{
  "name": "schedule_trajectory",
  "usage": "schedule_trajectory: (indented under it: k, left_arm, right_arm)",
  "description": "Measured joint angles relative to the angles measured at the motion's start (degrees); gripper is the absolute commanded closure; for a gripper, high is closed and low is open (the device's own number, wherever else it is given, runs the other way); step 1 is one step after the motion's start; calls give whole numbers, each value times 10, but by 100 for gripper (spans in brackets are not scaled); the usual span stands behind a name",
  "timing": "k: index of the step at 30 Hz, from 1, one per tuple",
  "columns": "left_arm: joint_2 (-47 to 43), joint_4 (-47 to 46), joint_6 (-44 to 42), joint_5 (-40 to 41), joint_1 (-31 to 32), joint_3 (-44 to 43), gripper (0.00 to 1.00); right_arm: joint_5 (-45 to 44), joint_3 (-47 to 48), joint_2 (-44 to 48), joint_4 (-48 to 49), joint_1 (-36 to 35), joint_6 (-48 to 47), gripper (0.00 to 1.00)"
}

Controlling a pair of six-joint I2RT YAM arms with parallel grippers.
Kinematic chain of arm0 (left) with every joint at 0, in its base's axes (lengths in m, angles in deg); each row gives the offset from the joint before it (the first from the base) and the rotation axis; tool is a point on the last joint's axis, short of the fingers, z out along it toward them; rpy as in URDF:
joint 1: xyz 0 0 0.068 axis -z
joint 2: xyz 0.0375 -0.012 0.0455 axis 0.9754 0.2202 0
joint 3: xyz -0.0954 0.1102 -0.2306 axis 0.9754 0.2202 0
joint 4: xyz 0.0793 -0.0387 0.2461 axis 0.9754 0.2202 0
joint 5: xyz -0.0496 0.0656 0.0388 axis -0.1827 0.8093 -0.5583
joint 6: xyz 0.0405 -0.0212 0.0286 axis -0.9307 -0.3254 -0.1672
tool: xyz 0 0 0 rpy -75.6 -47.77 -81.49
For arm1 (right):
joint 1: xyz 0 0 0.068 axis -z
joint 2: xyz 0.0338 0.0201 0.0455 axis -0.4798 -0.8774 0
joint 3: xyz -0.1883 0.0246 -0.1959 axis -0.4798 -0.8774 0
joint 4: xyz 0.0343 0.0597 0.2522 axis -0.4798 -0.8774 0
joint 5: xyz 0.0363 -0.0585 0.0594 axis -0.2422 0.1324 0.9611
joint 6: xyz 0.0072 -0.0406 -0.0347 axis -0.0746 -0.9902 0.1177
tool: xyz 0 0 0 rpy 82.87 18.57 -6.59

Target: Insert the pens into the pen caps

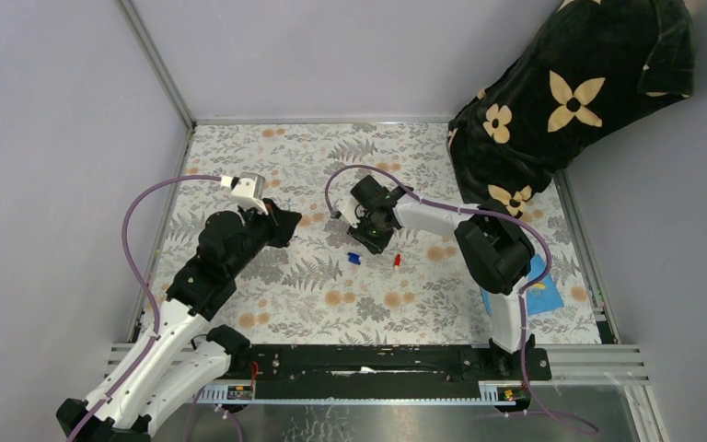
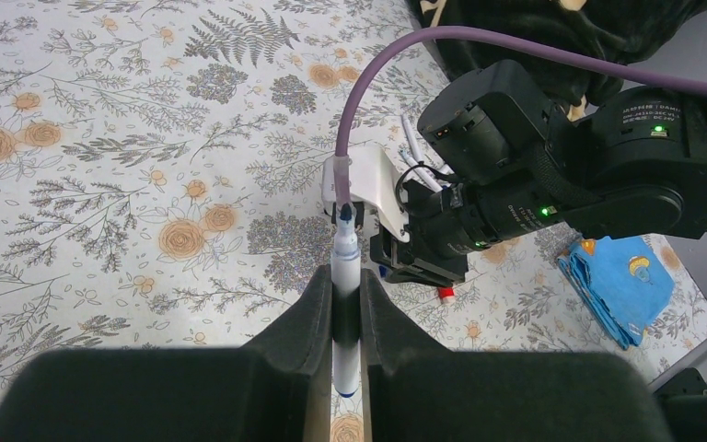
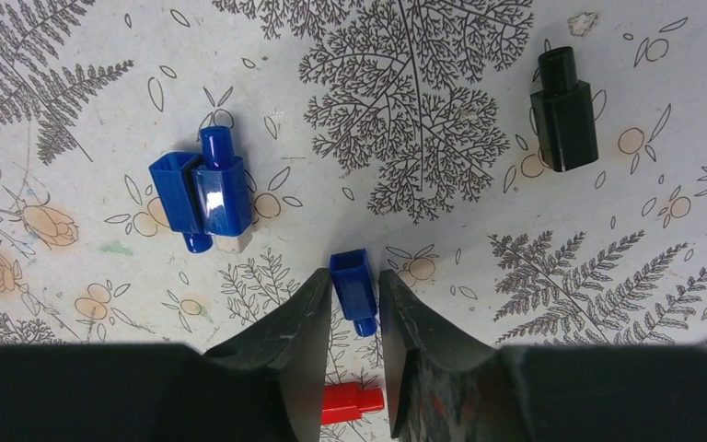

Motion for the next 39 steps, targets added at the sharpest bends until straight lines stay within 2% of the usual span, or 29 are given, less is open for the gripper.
schedule_trajectory:
  k: [5,11,15,21,27,30,34,39]
  left_arm:
    - [2,0,0,0,0,0,100]
    - [3,0,0,0,-1,0,100]
    - [5,0,0,0,-1,0,100]
    - [22,-3,-1,-9,-1,0,100]
    - [75,-28,-4,-54,-1,-18,100]
    - [93,-61,-4,-89,-1,-24,100]
    - [112,-99,-6,-134,-1,-35,100]
    - [125,-116,-13,-176,-1,-56,100]
  right_arm:
    - [0,3,-2,-2,0,0,77]
    - [-8,0,2,3,0,18,100]
    - [-9,-57,44,45,6,61,100]
    - [-11,-155,211,114,32,145,100]
    - [-10,-209,391,259,43,267,100]
    - [-11,-245,451,349,43,339,100]
    - [-11,-281,487,426,43,417,100]
    - [-43,-283,492,410,42,442,100]
